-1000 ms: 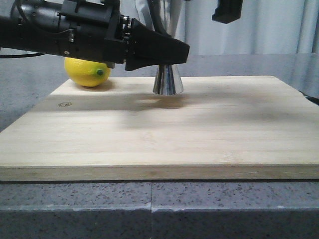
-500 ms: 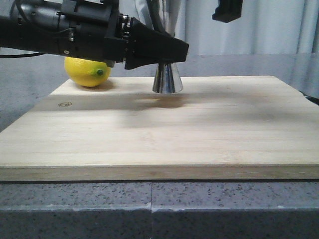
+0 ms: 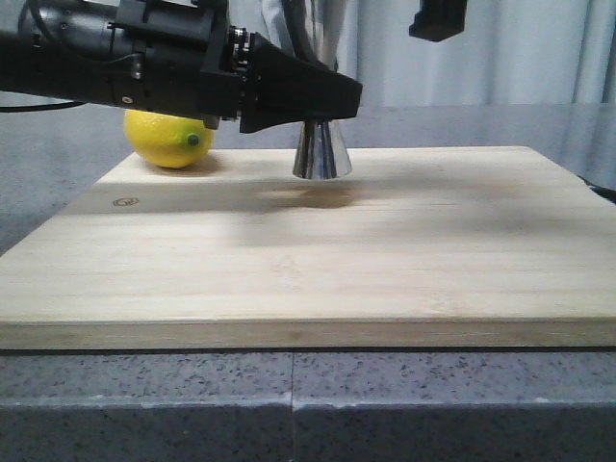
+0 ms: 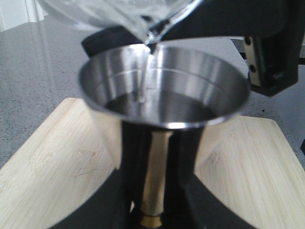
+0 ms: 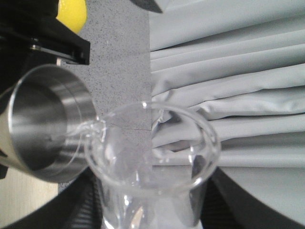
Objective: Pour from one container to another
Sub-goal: 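Return the beaker upright to the board and open the right gripper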
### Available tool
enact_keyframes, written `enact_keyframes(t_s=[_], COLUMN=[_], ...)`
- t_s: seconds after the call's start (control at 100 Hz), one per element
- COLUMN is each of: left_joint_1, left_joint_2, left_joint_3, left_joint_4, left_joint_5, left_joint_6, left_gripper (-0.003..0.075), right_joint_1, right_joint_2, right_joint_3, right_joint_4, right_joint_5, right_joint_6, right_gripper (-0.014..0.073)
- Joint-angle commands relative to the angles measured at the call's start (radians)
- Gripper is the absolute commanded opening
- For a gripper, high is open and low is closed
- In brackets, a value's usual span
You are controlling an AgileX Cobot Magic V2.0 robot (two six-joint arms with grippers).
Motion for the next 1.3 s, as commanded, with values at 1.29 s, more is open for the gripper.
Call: enact_keyframes(t_s=[1.29], left_joint_1=[0.005], left_joint_2=[-0.044], left_joint_3=[-0.028], left_joint_4=[-0.077], left_joint_5=[0.106], left_joint_6=[-0.008], left_gripper=[0.0062], right_joint_1=[-0.444], right_joint_2=[-0.107], right_joint_3=[0.11], right_joint_4=[0.112], right_joint_5=[-0.406], right_joint_6=[0.811], right_gripper=[0.0267])
